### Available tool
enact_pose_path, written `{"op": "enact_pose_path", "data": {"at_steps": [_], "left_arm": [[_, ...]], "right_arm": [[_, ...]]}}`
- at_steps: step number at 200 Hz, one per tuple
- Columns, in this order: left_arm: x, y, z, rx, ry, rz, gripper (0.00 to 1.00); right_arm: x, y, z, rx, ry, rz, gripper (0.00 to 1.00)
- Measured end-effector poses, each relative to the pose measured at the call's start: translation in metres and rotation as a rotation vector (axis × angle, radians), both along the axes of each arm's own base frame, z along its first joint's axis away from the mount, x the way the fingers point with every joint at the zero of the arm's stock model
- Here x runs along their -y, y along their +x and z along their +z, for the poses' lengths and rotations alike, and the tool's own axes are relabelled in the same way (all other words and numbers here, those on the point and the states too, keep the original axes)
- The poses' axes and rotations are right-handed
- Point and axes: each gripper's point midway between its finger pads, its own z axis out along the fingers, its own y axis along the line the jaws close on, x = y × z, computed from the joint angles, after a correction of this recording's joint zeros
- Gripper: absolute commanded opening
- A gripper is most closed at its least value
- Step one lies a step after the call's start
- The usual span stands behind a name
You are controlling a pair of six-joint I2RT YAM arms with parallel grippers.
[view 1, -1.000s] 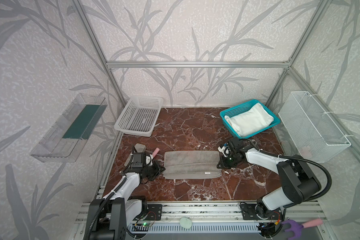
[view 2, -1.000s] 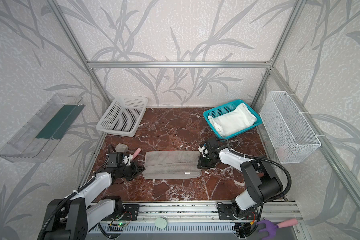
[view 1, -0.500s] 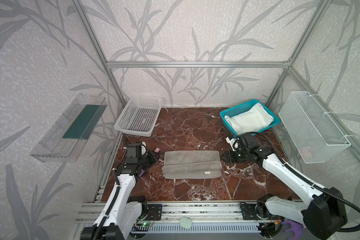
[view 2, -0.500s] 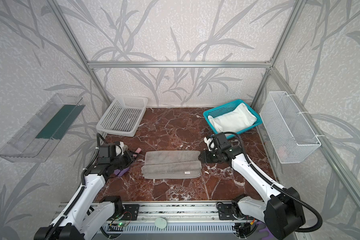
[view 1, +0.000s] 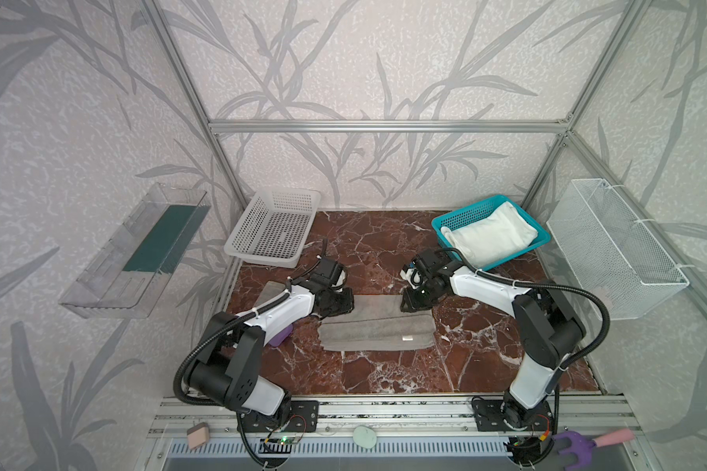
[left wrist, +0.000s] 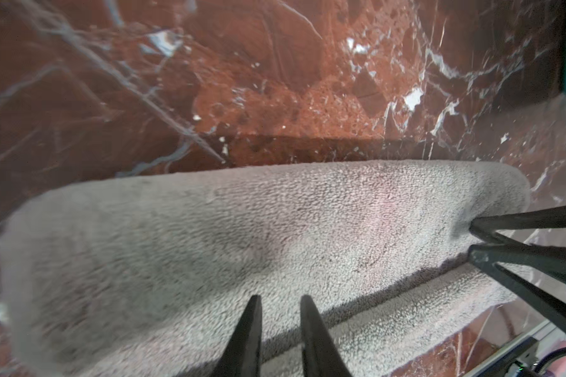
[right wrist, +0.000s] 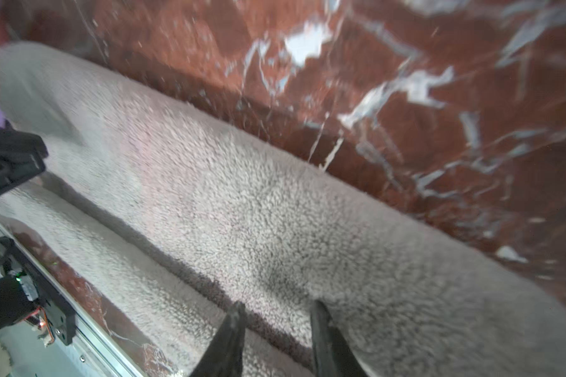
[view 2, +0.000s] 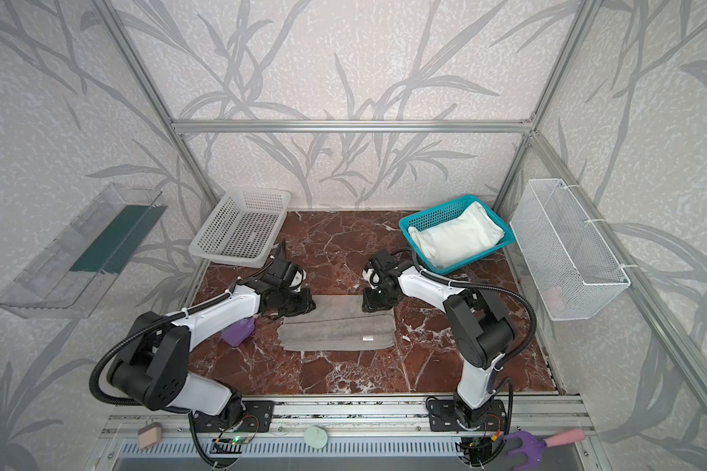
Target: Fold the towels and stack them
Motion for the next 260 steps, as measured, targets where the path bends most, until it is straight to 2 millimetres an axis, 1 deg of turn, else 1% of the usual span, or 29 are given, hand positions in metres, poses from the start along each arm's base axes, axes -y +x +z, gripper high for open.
{"op": "enact_pose_path", "data": {"at_steps": [25,49,71,84,96,110,120,131,137,151,171,179,189,201,209,219,242,253,260], "left_arm": [[0.001,-0.018,-0.01,-0.031,0.051,-0.039,0.27],[-0.005,-0.049,-0.015,-0.055,0.092,-0.07,0.27],[-0.009,-0.084,-0.007,-0.041,0.098,-0.101,0.28],[-0.012,-0.102,0.0,-0.018,0.081,-0.107,0.28],[-0.018,-0.113,0.003,0.002,0.072,-0.091,0.28],[-0.028,-0.119,0.004,0.023,0.07,-0.048,0.31],[-0.035,-0.12,0.004,0.044,0.07,-0.017,0.35],[-0.04,-0.12,0.006,0.062,0.069,0.017,0.43],[-0.042,-0.118,0.008,0.07,0.067,0.04,0.45],[-0.046,-0.111,0.013,0.093,0.055,0.085,0.46],[-0.053,-0.099,0.011,0.099,0.027,0.158,0.43],[-0.058,-0.095,0.004,0.084,0.015,0.201,0.41],[-0.068,-0.095,-0.01,0.043,0.012,0.254,0.4],[-0.079,-0.102,-0.028,-0.019,0.025,0.301,0.39],[-0.083,-0.108,-0.036,-0.049,0.031,0.314,0.39],[-0.08,-0.104,-0.033,-0.035,0.008,0.317,0.38],[-0.08,-0.107,-0.032,-0.053,0.006,0.318,0.35],[-0.08,-0.107,-0.027,-0.05,0.007,0.314,0.35],[-0.079,-0.104,-0.02,-0.04,0.005,0.309,0.35]], "right_arm": [[-0.003,-0.021,0.002,-0.026,0.005,0.04,0.35],[0.002,-0.048,0.008,-0.05,0.019,0.067,0.35],[0.011,-0.082,0.013,-0.084,0.039,0.086,0.35],[0.018,-0.103,0.012,-0.112,0.035,0.089,0.37],[0.026,-0.118,0.01,-0.137,0.022,0.083,0.39],[0.035,-0.127,0.013,-0.141,0.01,0.064,0.44],[0.038,-0.126,0.019,-0.12,0.006,0.043,0.49],[0.041,-0.119,0.028,-0.072,0.009,0.023,0.55],[0.043,-0.116,0.032,-0.049,0.012,0.009,0.57],[0.05,-0.105,0.039,-0.006,0.012,-0.038,0.59],[0.062,-0.084,0.04,0.023,0.014,-0.133,0.61],[0.067,-0.075,0.038,0.028,0.019,-0.178,0.63],[0.074,-0.065,0.034,0.026,0.024,-0.228,0.65],[0.079,-0.054,0.027,0.009,0.028,-0.278,0.66],[0.081,-0.047,0.02,-0.011,0.034,-0.306,0.67],[0.082,-0.043,0.01,-0.042,0.035,-0.326,0.67],[0.075,-0.042,-0.011,-0.12,0.041,-0.331,0.68],[0.072,-0.042,-0.016,-0.142,0.049,-0.334,0.68],[0.069,-0.04,-0.015,-0.142,0.063,-0.335,0.68]]}}
